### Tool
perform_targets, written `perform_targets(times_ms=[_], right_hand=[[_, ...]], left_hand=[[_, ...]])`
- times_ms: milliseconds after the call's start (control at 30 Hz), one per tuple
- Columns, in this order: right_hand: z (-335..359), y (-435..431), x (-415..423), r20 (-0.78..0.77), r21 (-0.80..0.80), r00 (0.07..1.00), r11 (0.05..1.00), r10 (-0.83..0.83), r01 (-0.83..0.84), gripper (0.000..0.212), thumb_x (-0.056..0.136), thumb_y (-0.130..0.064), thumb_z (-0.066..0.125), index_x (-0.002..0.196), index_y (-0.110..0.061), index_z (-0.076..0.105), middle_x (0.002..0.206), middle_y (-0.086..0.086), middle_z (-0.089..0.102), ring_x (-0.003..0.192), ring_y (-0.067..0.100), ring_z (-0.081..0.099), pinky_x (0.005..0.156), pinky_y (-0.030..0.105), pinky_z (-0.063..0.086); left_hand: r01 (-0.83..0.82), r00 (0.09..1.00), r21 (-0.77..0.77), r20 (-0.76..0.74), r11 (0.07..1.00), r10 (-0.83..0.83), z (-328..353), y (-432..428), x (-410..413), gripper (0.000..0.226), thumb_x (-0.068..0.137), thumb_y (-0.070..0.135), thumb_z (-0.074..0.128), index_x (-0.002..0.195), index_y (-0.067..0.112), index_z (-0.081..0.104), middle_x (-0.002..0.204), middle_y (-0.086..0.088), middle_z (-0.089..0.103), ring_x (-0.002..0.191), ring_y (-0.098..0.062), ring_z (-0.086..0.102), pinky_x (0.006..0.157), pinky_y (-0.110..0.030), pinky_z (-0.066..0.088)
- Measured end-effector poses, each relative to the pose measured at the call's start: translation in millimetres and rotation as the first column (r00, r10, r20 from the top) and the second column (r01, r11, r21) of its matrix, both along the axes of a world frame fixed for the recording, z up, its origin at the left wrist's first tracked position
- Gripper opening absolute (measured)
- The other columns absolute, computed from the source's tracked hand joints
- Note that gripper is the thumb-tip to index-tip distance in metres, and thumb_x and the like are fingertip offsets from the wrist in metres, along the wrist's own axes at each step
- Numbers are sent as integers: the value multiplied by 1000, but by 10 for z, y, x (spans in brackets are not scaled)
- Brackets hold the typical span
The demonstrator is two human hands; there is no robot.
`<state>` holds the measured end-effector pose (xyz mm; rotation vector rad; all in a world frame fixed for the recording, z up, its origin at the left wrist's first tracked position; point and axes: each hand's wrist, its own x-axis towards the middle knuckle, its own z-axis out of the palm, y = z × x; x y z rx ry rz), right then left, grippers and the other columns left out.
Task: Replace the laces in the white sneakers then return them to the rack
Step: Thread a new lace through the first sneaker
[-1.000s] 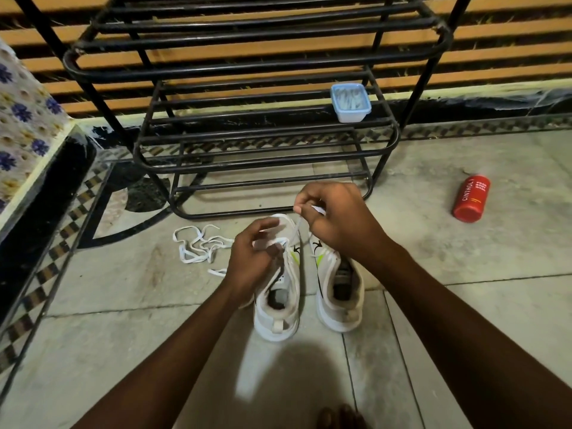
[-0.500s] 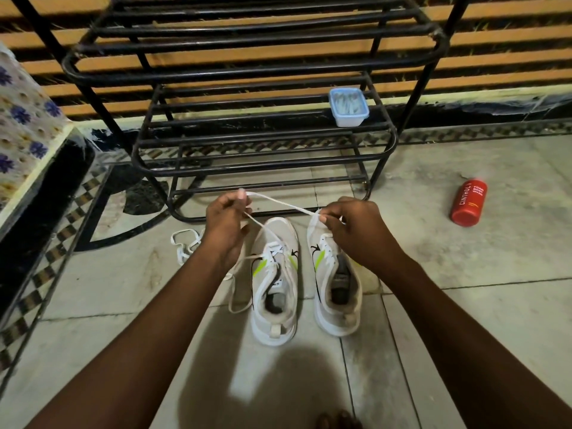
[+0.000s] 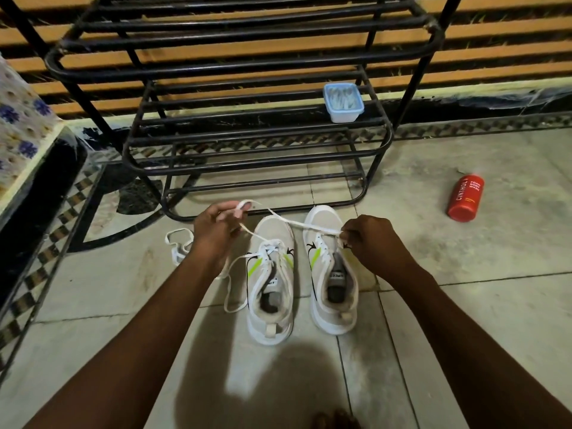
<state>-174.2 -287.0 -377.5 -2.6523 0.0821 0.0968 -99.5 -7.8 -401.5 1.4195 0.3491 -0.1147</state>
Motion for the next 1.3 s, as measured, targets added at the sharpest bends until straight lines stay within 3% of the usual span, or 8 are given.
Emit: perform_targets(times_ms=[100, 233, 400, 500, 633, 800, 1000, 1300], right_hand=[[26, 87, 16, 21, 68, 997, 995, -75, 73, 15, 93, -18, 65, 92, -24, 78, 101, 2, 54, 101, 22, 46, 86, 39, 42], [92, 275, 34, 64, 265, 998, 964, -1, -16, 11, 90, -14, 70, 87, -15, 81, 73, -2, 59, 77, 13, 56, 71, 24, 37], [13, 584, 13, -61, 624, 990, 770, -125, 135, 12, 91, -4, 66, 79, -4, 68, 57, 4, 65, 50, 20, 65, 54, 24, 46], [-18, 706, 9, -150, 808, 973, 545, -173, 221, 7, 88, 9, 66, 83, 7, 62, 70, 17, 68, 59, 34, 71, 49, 29, 55], [-74, 831, 5, -181, 869, 968, 432, -174, 240, 8, 82, 14, 70, 80, 11, 64, 81, 34, 67, 77, 41, 74, 71, 45, 63], [-139, 975, 27, -37, 714, 983, 683, -182, 154, 16, 80, 8, 70, 71, -5, 69, 68, 10, 73, 62, 13, 72, 56, 21, 53], [-225, 1183, 89, 67, 563, 988, 823, -136, 75, 22, 77, 9, 66, 66, -9, 69, 68, 0, 72, 66, -4, 67, 65, 12, 47], [-310, 1360, 173, 28, 389, 986, 911, -163, 140, 15, 81, -10, 66, 68, -19, 64, 73, -1, 73, 84, 23, 71, 80, 38, 56]], left_hand=[[174, 972, 420, 73, 891, -225, -27, -37, -41, 11, 94, 0, 69, 105, 1, 72, 104, -18, 73, 87, -18, 66, 91, -38, 51], [189, 952, 649, 62, 737, -299, -115, -10, -300, 24, 93, 15, 76, 115, 6, 73, 113, -6, 75, 111, -19, 70, 100, -39, 54], [-119, 954, 713, 274, 691, -119, -207, 16, -776, 15, 87, 22, 76, 95, 21, 64, 100, 0, 64, 92, -13, 62, 83, -37, 52], [78, 959, 674, 150, 734, -240, -226, 5, -915, 20, 74, 30, 79, 82, 24, 62, 85, 5, 64, 78, -8, 61, 73, -33, 53], [253, 894, 768, 47, 589, -446, -257, -46, -911, 45, 65, 27, 90, 100, 30, 61, 99, 10, 57, 87, -5, 58, 73, -19, 47], [241, 910, 848, -28, 472, -413, -186, -90, -719, 24, 74, 41, 72, 86, 21, 68, 87, 2, 65, 85, -20, 63, 77, -34, 52], [290, 953, 605, -114, 742, -280, -258, 22, -684, 10, 86, 18, 68, 88, 22, 78, 71, 8, 74, 59, -8, 66, 66, -31, 53], [277, 959, 401, -166, 873, -228, -259, 65, -698, 17, 87, 2, 69, 88, 16, 78, 65, 5, 70, 57, -13, 60, 63, -28, 46]])
